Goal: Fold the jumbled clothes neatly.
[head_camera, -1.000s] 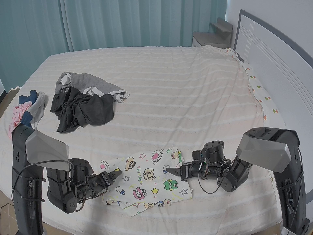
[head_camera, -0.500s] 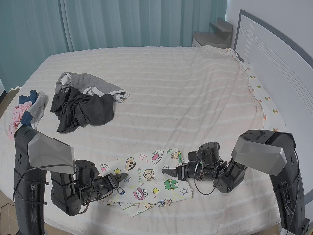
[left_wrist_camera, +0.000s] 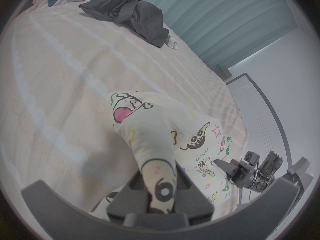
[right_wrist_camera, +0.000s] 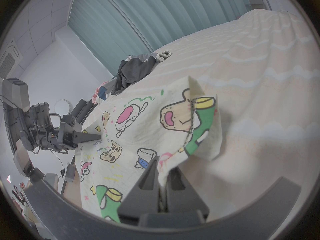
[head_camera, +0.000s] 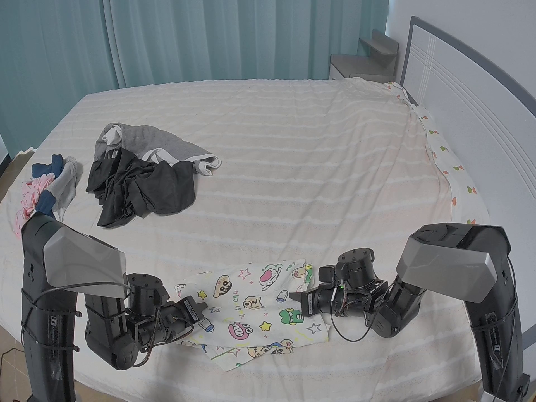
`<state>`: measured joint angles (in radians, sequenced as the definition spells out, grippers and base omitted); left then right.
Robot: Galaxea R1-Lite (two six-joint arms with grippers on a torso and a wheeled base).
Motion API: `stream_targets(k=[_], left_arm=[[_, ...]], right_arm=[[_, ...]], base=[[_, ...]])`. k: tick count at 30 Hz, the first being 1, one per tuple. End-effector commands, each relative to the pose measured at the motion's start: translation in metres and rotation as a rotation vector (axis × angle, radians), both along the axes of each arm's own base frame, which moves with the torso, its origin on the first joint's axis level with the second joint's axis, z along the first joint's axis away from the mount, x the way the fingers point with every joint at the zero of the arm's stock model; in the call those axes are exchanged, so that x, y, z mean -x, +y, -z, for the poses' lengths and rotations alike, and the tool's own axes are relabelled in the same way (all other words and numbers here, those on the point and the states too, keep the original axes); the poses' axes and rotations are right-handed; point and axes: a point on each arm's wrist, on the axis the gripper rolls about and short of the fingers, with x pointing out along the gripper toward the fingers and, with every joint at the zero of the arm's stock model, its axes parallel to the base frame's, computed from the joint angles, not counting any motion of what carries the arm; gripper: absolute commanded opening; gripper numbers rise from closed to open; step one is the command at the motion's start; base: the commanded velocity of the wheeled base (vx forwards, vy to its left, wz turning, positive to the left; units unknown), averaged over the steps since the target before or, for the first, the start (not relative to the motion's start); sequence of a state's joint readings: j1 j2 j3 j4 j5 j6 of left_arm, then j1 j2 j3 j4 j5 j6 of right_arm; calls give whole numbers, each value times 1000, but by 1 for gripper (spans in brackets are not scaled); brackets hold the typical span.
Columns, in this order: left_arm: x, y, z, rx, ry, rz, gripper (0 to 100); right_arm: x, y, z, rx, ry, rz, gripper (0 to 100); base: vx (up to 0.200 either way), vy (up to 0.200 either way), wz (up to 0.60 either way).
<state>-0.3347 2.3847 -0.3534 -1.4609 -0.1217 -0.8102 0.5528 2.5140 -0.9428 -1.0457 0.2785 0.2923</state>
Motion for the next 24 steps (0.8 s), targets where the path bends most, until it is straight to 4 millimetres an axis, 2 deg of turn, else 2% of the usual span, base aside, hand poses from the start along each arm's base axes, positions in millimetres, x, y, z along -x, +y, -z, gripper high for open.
stream_targets(k=[1,12,20,24], left_arm=[[7,-3,-17,20,-29,-10,0],[25,-2,-51,35,-97,-3,0],[35,3,-61,20,-115,-35,0],[37,4,-63,21,-120,-38,0]], right_arm=[[11,-3,-18,-15,-28,-7,0],[22,14,-36,-31,-75,-35,0],[29,21,-58,-47,-111,-46,0],[32,23,-60,-46,-110,-52,0]], base=[[0,0,0],[0,0,0],[0,0,0],[0,0,0]])
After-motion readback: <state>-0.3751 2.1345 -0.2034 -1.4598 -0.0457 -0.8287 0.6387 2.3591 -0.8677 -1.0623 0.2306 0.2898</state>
